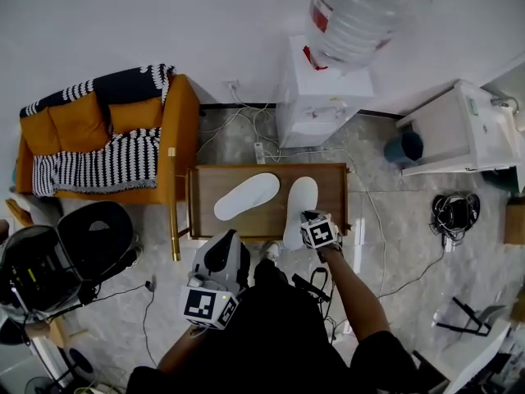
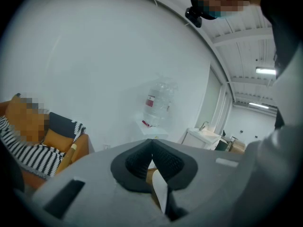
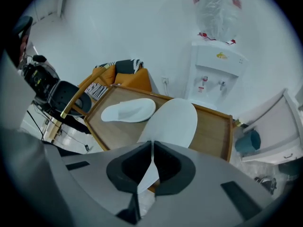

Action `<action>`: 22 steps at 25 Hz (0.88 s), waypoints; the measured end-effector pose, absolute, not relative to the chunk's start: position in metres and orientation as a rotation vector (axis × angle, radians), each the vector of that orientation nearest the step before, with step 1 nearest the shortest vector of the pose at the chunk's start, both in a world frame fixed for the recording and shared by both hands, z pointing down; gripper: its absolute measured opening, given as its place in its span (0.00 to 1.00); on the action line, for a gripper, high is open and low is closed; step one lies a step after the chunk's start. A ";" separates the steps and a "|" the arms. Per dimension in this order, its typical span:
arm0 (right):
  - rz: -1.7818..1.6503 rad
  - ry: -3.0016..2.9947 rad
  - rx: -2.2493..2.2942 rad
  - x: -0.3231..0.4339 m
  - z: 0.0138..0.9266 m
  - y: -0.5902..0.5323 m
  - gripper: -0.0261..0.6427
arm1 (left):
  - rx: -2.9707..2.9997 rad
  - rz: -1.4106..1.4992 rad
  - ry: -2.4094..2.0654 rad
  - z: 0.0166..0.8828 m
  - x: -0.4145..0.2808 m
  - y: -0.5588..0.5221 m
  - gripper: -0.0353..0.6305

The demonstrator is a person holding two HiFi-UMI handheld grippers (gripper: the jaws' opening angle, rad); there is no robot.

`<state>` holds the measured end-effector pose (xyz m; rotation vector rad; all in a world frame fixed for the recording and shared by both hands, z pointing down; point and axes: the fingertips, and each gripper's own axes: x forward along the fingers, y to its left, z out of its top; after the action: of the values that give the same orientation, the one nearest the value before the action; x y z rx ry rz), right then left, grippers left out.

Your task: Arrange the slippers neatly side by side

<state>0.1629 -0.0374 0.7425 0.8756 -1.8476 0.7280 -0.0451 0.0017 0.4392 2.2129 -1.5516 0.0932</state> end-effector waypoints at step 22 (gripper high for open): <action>0.591 -1.772 0.678 0.194 0.801 -0.052 0.07 | 2.176 0.148 -1.584 0.452 -0.045 0.022 0.07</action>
<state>0.1936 -0.0524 0.8007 0.6784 -1.7715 0.5910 -0.0451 0.0216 0.4523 2.1757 -1.5838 0.1479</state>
